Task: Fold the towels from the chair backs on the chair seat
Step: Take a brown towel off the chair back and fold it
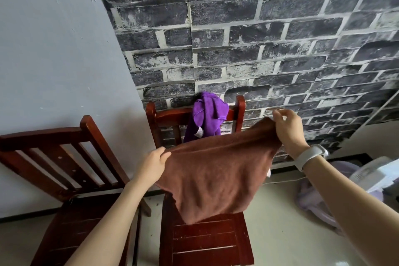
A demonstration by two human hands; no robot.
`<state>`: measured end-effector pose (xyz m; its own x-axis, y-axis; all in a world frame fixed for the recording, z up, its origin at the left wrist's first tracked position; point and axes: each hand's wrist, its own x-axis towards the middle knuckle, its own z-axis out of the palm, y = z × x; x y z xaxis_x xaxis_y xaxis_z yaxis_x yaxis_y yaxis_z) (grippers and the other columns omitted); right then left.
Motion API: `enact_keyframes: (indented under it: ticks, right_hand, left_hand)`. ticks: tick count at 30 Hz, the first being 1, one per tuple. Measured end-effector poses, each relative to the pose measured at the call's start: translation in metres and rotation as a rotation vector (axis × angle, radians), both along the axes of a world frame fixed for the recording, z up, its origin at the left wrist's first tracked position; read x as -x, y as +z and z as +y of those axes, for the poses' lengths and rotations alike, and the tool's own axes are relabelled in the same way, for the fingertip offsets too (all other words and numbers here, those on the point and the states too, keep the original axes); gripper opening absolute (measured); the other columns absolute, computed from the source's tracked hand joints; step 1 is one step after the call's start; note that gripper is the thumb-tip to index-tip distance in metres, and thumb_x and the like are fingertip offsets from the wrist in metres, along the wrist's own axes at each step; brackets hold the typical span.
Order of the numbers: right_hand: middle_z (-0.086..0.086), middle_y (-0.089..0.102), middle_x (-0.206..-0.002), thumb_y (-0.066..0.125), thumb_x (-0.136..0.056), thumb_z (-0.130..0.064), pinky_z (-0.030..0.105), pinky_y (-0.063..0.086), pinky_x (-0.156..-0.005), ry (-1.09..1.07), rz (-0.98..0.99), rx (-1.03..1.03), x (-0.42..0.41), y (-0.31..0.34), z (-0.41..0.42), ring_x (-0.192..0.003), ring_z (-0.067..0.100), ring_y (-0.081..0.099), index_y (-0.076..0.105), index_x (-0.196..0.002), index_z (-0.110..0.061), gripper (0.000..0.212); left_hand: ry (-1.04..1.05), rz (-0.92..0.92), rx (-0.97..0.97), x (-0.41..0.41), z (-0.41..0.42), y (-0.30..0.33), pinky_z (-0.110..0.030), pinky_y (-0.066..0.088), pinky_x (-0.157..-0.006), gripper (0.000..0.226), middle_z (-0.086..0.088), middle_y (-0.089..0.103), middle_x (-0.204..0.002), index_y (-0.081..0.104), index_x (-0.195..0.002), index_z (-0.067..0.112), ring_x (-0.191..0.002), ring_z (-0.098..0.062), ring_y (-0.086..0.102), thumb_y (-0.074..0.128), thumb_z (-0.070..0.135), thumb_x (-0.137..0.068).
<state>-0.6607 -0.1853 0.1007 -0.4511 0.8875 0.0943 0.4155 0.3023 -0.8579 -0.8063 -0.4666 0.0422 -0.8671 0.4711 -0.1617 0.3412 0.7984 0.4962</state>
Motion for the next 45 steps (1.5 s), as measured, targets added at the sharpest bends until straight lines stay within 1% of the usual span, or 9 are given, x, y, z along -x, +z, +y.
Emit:
enact_keyframes:
  ticks: [4,9,12,20,25,29,34,41,45]
  right_hand:
    - [0.004,0.055,-0.077,0.052,-0.092,-0.020,0.023,0.036,-0.056,0.084,0.105,0.213,-0.007,-0.010,0.004,-0.071,0.015,0.049,0.063,-0.094,-0.004,0.020]
    - [0.004,0.051,-0.077,0.044,-0.091,0.001,0.022,0.044,-0.058,0.279,0.283,0.685,-0.019,-0.014,0.007,-0.069,0.013,0.049,0.060,-0.089,-0.012,0.020]
    - [0.009,0.056,-0.086,0.040,-0.088,0.011,0.016,0.047,-0.056,0.230,0.202,0.522,-0.025,-0.024,0.012,-0.071,0.015,0.052,0.060,-0.101,-0.003,0.028]
    - [0.010,0.058,-0.093,0.043,-0.091,-0.001,0.025,0.033,-0.074,0.197,-0.143,-0.062,-0.034,-0.050,-0.002,-0.086,0.022,0.050,0.061,-0.102,-0.002,0.021]
    - [0.021,0.066,-0.098,0.043,-0.093,-0.010,0.034,0.040,-0.076,0.155,-0.187,-0.143,-0.043,-0.063,0.000,-0.092,0.036,0.059,0.060,-0.104,-0.010,0.021]
    - [0.018,0.066,-0.104,0.047,-0.093,-0.011,0.034,0.041,-0.083,0.159,-0.211,-0.059,-0.048,-0.074,0.005,-0.100,0.034,0.058,0.063,-0.104,-0.010,0.020]
    - [0.011,0.063,-0.088,0.054,-0.090,-0.014,0.009,0.039,-0.062,0.393,-0.317,0.117,-0.067,-0.105,0.006,-0.084,0.023,0.055,0.063,-0.086,-0.011,0.010]
    - [-0.002,0.060,-0.102,0.068,-0.078,-0.034,0.024,0.049,-0.083,0.916,-1.010,0.281,-0.107,-0.129,-0.031,-0.096,0.019,0.059,0.061,-0.109,-0.019,0.035]
    - [-0.003,0.047,-0.074,0.054,-0.085,-0.021,0.009,0.034,-0.048,1.053,-1.335,0.091,-0.112,-0.134,-0.055,-0.069,0.012,0.046,0.063,-0.087,-0.014,0.012]
  left_hand:
    - [0.055,-0.084,-0.118,-0.006,0.016,0.009,-0.035,0.031,-0.105,0.049,-0.014,0.040,-0.143,0.031,-0.140,0.007,-0.132,-0.030,0.038,0.029,0.034,-0.099]
    - [0.076,-0.331,-0.339,-0.002,0.016,0.010,-0.039,0.048,-0.082,0.017,-0.009,0.055,-0.112,0.047,-0.110,0.014,-0.103,-0.029,0.055,0.043,0.023,-0.096]
    - [-0.022,-0.301,-0.149,0.004,0.001,0.005,-0.022,0.039,-0.063,0.010,-0.008,0.051,-0.107,0.047,-0.103,0.014,-0.088,-0.019,0.050,0.049,0.013,-0.093]
    - [0.123,-0.011,0.102,-0.010,-0.008,-0.018,-0.043,0.049,-0.082,0.041,-0.019,0.062,-0.108,0.043,-0.120,0.011,-0.097,-0.038,0.060,0.026,0.041,-0.098]
    - [0.156,0.034,-0.243,-0.017,-0.012,-0.018,-0.028,0.035,-0.070,0.015,-0.005,0.056,-0.087,0.051,-0.097,0.006,-0.083,-0.023,0.054,0.045,0.020,-0.095]
    - [0.401,-0.188,-0.535,-0.014,-0.020,-0.024,-0.044,0.051,-0.085,0.010,-0.006,0.056,-0.095,0.055,-0.099,0.018,-0.093,-0.031,0.059,0.055,0.017,-0.090]
    - [0.293,-0.324,-0.308,-0.022,-0.032,-0.043,-0.043,0.049,-0.087,0.013,-0.008,0.057,-0.102,0.059,-0.100,0.015,-0.103,-0.030,0.056,0.054,0.023,-0.091]
    - [-0.235,-0.497,0.162,-0.056,-0.053,-0.076,-0.023,0.031,-0.095,0.035,0.007,0.035,-0.115,0.061,-0.098,0.028,-0.108,-0.009,0.040,0.078,0.033,-0.068]
    - [-0.444,-0.485,0.417,-0.074,-0.061,-0.101,-0.030,0.044,-0.081,0.013,0.000,0.059,-0.097,0.069,-0.080,0.016,-0.097,-0.019,0.057,0.067,0.029,-0.079]
